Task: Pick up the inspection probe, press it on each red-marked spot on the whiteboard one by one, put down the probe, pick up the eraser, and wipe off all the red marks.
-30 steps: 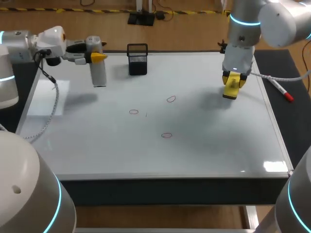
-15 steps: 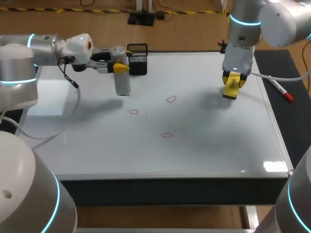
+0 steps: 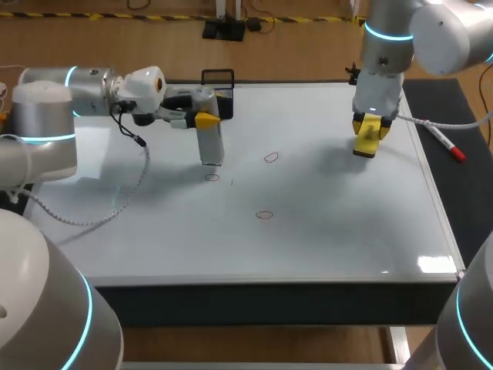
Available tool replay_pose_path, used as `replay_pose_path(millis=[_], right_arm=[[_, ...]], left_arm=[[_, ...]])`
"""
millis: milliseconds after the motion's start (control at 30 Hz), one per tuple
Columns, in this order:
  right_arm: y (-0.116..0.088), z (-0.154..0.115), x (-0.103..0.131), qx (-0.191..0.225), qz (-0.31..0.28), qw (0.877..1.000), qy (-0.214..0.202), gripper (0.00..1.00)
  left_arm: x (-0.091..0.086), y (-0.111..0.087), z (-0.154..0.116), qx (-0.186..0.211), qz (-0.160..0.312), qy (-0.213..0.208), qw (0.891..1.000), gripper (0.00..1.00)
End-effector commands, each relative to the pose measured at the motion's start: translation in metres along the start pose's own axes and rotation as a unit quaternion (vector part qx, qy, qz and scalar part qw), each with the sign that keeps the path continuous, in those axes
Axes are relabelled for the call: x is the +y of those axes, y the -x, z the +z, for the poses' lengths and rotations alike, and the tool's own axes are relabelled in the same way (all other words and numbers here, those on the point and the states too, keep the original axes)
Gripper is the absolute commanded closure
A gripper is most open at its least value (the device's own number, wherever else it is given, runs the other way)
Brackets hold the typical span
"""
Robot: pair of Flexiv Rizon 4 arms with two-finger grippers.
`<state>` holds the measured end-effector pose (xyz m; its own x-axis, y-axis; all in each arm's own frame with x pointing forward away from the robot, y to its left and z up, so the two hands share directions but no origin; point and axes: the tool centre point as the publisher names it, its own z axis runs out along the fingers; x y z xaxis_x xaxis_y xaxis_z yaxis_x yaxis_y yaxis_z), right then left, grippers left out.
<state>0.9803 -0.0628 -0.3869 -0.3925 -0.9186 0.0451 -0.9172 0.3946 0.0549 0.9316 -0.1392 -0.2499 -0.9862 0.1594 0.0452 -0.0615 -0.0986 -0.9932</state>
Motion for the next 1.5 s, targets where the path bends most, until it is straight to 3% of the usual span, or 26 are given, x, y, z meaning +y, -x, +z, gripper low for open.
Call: replay_pose_path(millis=[33,533,1500], right_arm=[[-0.001,-0.001,0.0,0.001,-0.001,1.0,-0.001,1.0],[-0.001,-0.001,0.0,0.001,-0.001,1.0,-0.001,1.0],[-0.001,-0.001,0.0,0.001,-0.001,1.0,-0.001,1.0]], left_arm=[[0.002,-0.007,0.001,-0.002,-0.001,-0.003,1.0,1.0],[0.019,-0.012,0.007,0.007,-0.007,0.003,1.0,1.0],[0.029,-0.017,0.007,0.011,-0.012,0.012,1.0,1.0]])
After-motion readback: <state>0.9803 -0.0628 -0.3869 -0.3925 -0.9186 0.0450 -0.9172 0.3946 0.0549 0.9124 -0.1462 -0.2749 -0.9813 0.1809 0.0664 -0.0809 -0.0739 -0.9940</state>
